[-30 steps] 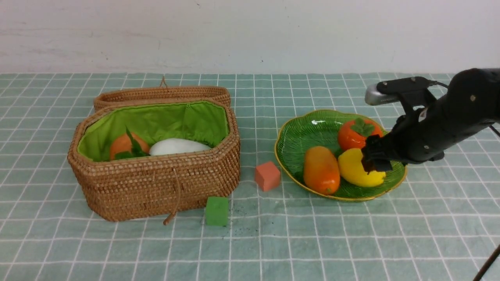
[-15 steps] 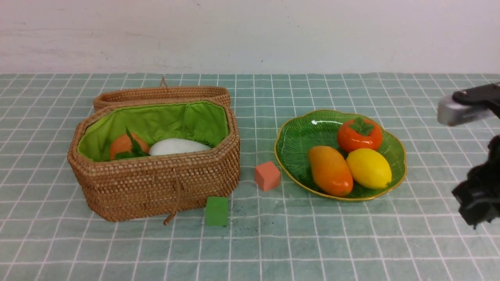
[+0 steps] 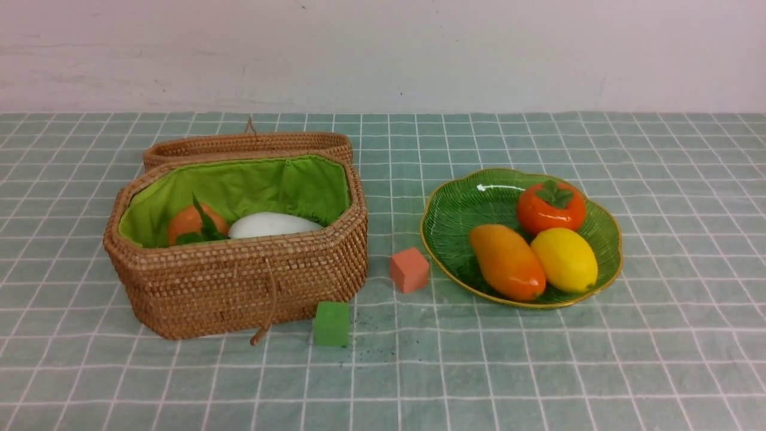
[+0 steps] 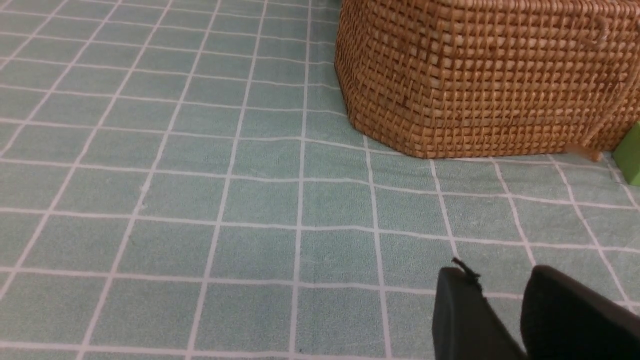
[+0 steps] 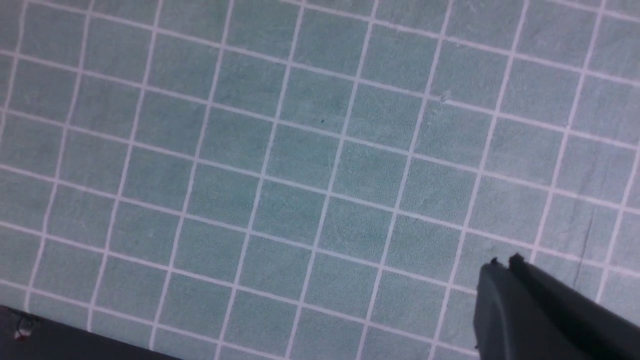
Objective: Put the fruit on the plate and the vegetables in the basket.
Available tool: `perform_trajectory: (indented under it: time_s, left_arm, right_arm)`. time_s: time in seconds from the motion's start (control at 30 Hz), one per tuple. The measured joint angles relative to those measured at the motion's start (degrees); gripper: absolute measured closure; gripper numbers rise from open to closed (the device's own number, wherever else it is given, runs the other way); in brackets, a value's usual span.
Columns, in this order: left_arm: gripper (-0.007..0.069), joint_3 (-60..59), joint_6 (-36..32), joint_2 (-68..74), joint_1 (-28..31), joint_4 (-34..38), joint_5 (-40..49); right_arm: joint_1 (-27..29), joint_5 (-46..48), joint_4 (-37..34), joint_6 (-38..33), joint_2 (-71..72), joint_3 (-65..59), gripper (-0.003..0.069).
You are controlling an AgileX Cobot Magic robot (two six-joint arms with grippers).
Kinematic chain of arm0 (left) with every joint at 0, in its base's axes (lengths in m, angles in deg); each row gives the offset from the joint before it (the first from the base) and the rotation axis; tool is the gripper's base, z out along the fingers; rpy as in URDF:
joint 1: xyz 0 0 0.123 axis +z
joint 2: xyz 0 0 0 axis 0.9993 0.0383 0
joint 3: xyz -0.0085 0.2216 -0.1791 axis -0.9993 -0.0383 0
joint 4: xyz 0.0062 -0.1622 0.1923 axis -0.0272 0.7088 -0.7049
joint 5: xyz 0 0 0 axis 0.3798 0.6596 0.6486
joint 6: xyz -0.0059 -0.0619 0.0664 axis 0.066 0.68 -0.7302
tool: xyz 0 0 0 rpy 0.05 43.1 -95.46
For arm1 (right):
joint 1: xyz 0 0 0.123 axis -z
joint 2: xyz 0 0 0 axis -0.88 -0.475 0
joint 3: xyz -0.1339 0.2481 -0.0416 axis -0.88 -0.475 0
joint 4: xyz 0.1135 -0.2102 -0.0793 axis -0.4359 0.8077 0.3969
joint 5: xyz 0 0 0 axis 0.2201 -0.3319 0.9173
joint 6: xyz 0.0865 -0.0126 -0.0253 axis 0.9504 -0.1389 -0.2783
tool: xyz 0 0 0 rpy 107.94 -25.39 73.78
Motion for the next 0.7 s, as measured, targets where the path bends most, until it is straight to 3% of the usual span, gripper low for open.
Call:
perform_trajectory:
  time_s: [0.2,0.27,0.47,0.7]
  left_arm:
    - [0.0442,0.0,0.0,0.0,0.0,0.0,0.0]
    - [0.0441,0.0,0.0,0.0,0.0,-0.06,0.0]
    - [0.044,0.0,0.0,0.0,0.0,-0.06,0.0]
    - [0.0435,-0.06,0.0,0.0,0.0,-0.06,0.06]
  right_arm:
    - [0.26,-4.24,4.09,2.68,6.72,-1.53,0.0674]
    - [1.87,-13.74,3.84,4.01,10.89,-4.52,0.0673]
    - [5.89,-35.14,4.28,4.72,26.89,-23.64,0.0669]
    - [10.41,-43.74,4.71,4.72,47.82,-47.05,0.0664]
